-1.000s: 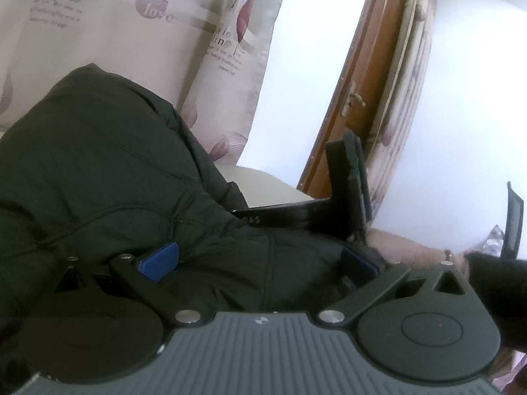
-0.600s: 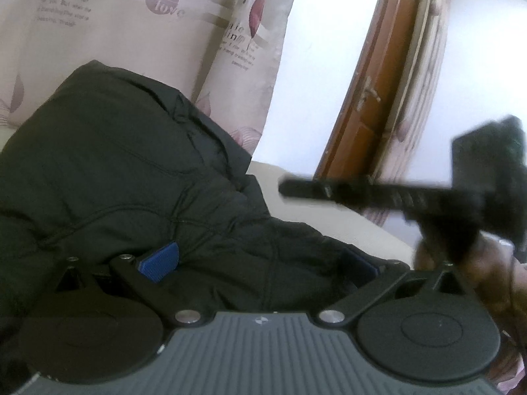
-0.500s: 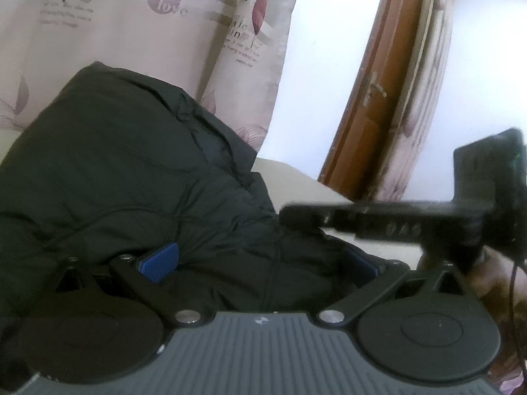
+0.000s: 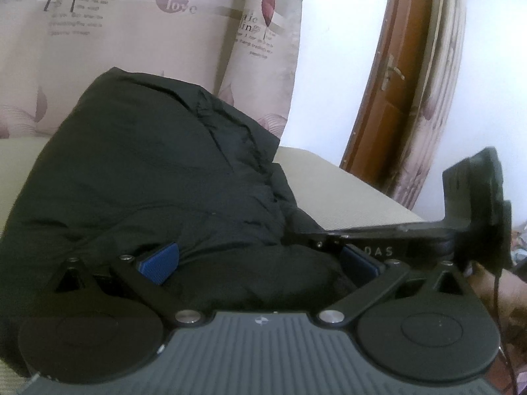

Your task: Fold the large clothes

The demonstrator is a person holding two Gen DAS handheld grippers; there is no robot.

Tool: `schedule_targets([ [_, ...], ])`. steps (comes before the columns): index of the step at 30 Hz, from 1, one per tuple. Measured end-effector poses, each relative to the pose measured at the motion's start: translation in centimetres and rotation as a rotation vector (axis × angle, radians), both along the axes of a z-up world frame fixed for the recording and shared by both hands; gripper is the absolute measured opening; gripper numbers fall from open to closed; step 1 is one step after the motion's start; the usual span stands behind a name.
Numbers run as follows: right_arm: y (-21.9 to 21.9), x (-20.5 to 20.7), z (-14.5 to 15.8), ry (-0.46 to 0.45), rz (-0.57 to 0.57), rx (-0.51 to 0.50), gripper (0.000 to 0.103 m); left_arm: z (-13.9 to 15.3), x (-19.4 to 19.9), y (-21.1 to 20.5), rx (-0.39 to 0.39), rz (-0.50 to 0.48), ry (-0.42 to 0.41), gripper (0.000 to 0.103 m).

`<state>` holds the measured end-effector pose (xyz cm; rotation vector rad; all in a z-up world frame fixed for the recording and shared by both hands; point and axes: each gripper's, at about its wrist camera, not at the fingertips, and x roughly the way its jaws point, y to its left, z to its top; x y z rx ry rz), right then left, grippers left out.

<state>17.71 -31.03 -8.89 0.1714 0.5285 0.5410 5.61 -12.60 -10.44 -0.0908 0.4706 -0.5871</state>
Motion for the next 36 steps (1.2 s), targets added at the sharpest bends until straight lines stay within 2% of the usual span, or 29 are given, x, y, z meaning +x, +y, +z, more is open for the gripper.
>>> schedule_targets([
  [5,0.6,-0.6,-2.1,-0.051,-0.029,-0.04,0.007,0.6,-0.2,0.2,0.033,0.014,0.0,0.103],
  [10,2.7,-1.3,-1.9,-0.128,-0.042,-0.193,0.008,1.3,-0.5,0.5,0.078,0.056,0.009,0.103],
  [14,2.2,-1.0,-0.9,-0.103,-0.064,-0.141,0.012,2.1,-0.5,1.6,0.103,0.106,0.001,0.103],
  [15,2.1,-1.2,-0.5,-0.111,-0.071,-0.137,0.016,2.4,-0.6,1.9,0.11,0.122,-0.011,0.103],
  [17,1.7,-1.5,0.3,-0.129,-0.099,-0.1,0.041,3.3,-0.6,2.6,0.122,0.152,-0.035,0.103],
  [18,1.0,-1.7,0.7,-0.135,-0.114,-0.045,0.069,3.7,-0.5,3.1,0.123,0.166,-0.049,0.103],
  [19,0.4,-1.9,1.0,-0.141,-0.115,0.015,0.091,4.1,-0.4,3.5,0.126,0.18,-0.062,0.103],
  [21,-0.4,-1.9,1.5,-0.143,-0.108,0.083,0.094,4.9,0.2,4.4,0.143,0.208,-0.084,0.103],
  [25,-0.7,0.2,1.5,-0.045,-0.134,0.053,0.094,5.6,2.4,6.3,0.181,0.28,-0.081,0.103],
  [27,-1.2,1.3,0.8,0.008,-0.151,0.075,0.094,5.8,3.4,8.0,0.149,0.303,-0.062,0.103],
  [31,-1.7,3.0,-0.6,0.11,-0.129,0.128,0.098,5.3,6.4,12.8,0.001,0.314,0.024,0.103],
  [34,-2.1,4.5,-1.3,0.172,-0.102,0.188,0.1,3.7,9.9,14.9,-0.068,0.19,0.178,0.103],
  [36,-2.4,6.0,-1.8,0.233,-0.069,0.236,0.103,2.1,11.9,16.1,-0.152,0.104,0.267,0.103],
])
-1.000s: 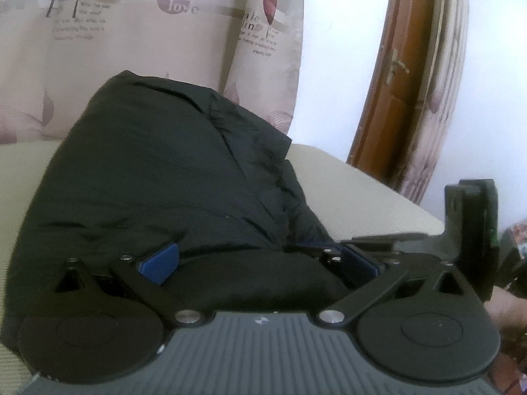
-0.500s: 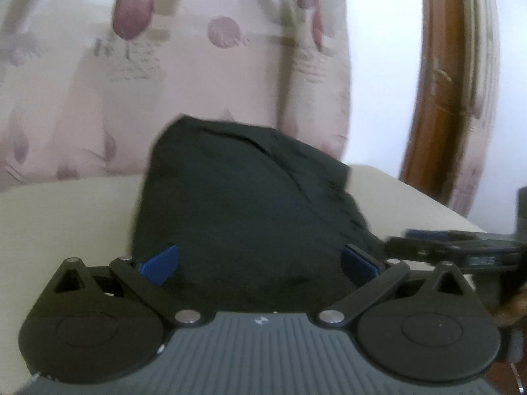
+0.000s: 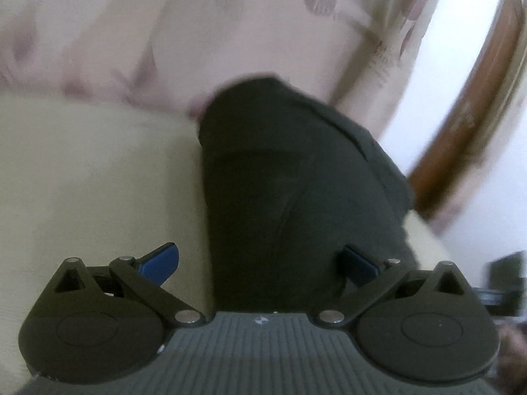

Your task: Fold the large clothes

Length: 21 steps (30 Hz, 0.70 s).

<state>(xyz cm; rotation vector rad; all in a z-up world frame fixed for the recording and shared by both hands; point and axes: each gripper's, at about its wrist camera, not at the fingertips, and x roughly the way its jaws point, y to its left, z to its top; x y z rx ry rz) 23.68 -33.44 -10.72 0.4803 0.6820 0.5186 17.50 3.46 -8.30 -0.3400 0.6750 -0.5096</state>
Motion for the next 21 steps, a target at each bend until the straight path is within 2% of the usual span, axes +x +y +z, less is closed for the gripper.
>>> schedule_targets([
  [1,-0.1,0.8,-0.3,0.031,0.016,0.018,0.103,-0.7,0.9,0.6,-0.067,-0.036,0.029,0.103],
  [3,-0.1,1.5,-0.7,0.05,0.051,0.061,0.103,-1.9,2.1,1.0,-0.153,-0.089,0.093,0.103],
  [5,0.2,2.2,-0.9,0.061,0.103,0.095,0.103,-3.1,3.2,0.5,-0.196,-0.158,0.146,0.103],
  [7,1.0,2.7,-0.9,0.063,0.147,0.112,0.103,-3.7,3.2,-0.4,-0.17,-0.173,0.131,0.103],
  [9,2.2,2.7,-0.8,0.023,0.169,0.082,0.103,-3.7,2.9,-0.6,-0.149,-0.182,0.101,0.101],
  [12,3.1,2.2,-0.9,-0.002,0.171,0.099,0.075,-3.0,1.2,-0.8,-0.091,-0.155,0.018,0.084],
  [13,3.2,1.9,-0.8,-0.014,0.167,0.104,0.07,-2.6,0.5,-0.8,-0.068,-0.14,-0.007,0.081],
  [16,3.9,0.9,-0.1,-0.062,0.16,0.097,0.059,-1.5,-1.2,-0.1,-0.044,-0.103,-0.021,0.077],
  [21,5.8,-0.5,1.2,-0.106,0.183,0.114,0.052,0.2,-4.0,1.4,0.003,-0.056,-0.033,0.076],
])
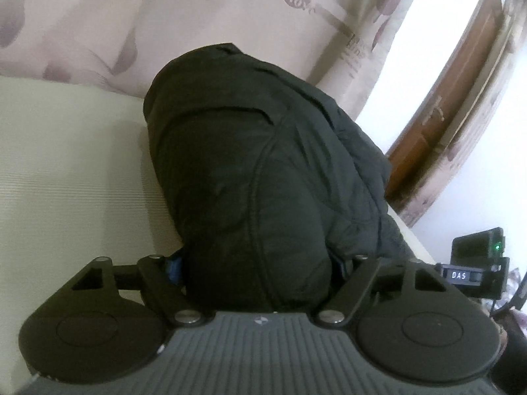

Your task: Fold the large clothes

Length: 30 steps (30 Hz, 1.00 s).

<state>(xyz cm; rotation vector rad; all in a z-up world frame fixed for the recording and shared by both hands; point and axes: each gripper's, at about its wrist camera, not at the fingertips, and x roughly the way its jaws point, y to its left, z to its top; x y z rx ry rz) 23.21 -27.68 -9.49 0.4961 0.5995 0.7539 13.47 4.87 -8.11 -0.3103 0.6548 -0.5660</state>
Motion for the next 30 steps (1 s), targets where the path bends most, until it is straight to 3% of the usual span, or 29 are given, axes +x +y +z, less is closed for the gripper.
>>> schedule_targets([
  [6,2.2,-2.9,1.1,-0.033,0.059,0.013,0.051,1.1,-3.3,2.4,0.043,0.076,0.016,0.076],
  [12,4.0,-5.6,0.5,-0.029,0.094,0.009,0.051,0.3,-7.2,4.4,0.05,0.142,0.014,0.076],
  [14,4.1,-6.0,-0.1,-0.024,0.089,0.008,0.052,0.0,-8.0,4.4,0.057,0.168,-0.006,0.081],
  [17,4.3,-6.2,-0.6,-0.019,0.058,-0.002,0.068,-0.1,-8.6,3.5,0.124,0.234,-0.051,0.095],
  [18,4.4,-6.4,-0.5,-0.034,0.034,-0.024,0.073,0.2,-9.1,3.0,0.165,0.264,-0.083,0.102],
  [20,4.4,-7.2,0.3,-0.054,-0.009,-0.051,0.074,0.9,-10.0,1.9,0.25,0.312,-0.15,0.103],
  [25,3.8,-12.3,3.8,-0.245,-0.179,-0.134,0.077,2.6,-11.4,-0.4,0.395,0.391,-0.241,0.103],
  [30,5.1,-18.5,6.3,-0.465,-0.274,-0.217,0.088,4.2,-13.6,-0.9,0.411,0.449,-0.324,0.103],
])
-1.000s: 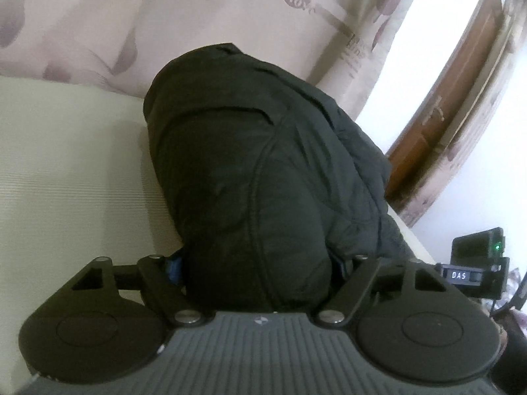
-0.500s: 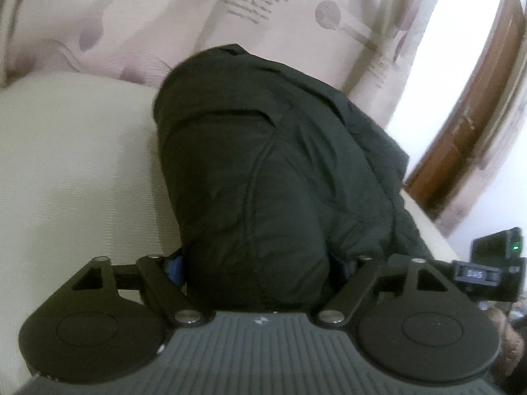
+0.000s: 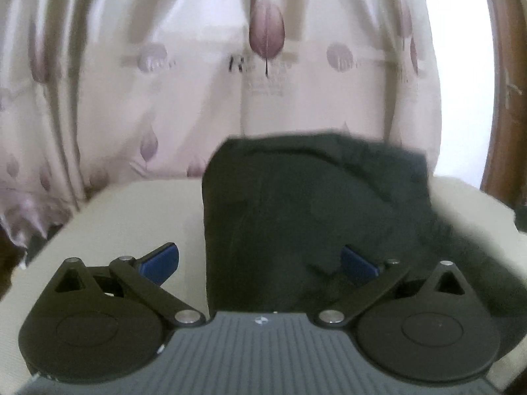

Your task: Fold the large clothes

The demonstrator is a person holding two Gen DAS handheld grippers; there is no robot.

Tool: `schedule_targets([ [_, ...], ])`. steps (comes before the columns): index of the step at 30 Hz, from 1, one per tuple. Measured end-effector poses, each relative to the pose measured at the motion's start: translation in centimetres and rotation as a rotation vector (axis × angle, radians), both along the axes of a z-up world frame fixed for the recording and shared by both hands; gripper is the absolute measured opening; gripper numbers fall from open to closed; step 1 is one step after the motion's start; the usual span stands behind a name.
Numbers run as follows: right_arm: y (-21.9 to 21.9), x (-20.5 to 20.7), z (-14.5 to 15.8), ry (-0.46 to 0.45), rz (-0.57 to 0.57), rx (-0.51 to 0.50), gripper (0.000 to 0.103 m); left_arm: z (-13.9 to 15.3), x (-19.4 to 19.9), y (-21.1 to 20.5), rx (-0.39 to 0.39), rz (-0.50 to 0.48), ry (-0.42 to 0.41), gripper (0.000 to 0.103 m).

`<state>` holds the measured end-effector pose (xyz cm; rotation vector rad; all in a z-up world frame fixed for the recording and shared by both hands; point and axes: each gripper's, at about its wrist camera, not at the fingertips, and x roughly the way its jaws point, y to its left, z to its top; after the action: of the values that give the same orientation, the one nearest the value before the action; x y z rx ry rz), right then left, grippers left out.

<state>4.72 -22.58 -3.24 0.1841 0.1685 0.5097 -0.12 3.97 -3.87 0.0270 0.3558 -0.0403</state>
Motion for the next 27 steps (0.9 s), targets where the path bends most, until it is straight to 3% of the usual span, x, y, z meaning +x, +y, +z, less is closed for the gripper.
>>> schedule_targets([
  [3,1.6,-2.2,1.0,-0.076,-0.014,-0.047,0.089,1.6,-1.0,-1.2,0.048,0.042,-0.061,0.103],
  [6,2.6,-3.4,1.4,-0.096,0.001,-0.076,0.091,2.9,-2.1,-3.0,0.125,0.095,-0.141,0.103],
  [8,2.9,-3.7,1.6,-0.1,0.005,-0.071,0.091,3.5,-2.7,-3.5,0.119,0.085,-0.175,0.103],
  [13,3.5,-4.2,1.8,-0.087,0.014,-0.067,0.093,4.7,-2.9,-3.6,0.045,0.076,-0.136,0.103],
  [22,3.6,-5.3,1.4,-0.075,0.019,-0.057,0.095,4.9,-3.9,-4.2,0.067,0.094,-0.165,0.103],
  [27,3.6,-5.4,1.1,-0.054,0.018,-0.057,0.096,4.9,-3.9,-4.2,0.056,0.081,-0.138,0.103],
])
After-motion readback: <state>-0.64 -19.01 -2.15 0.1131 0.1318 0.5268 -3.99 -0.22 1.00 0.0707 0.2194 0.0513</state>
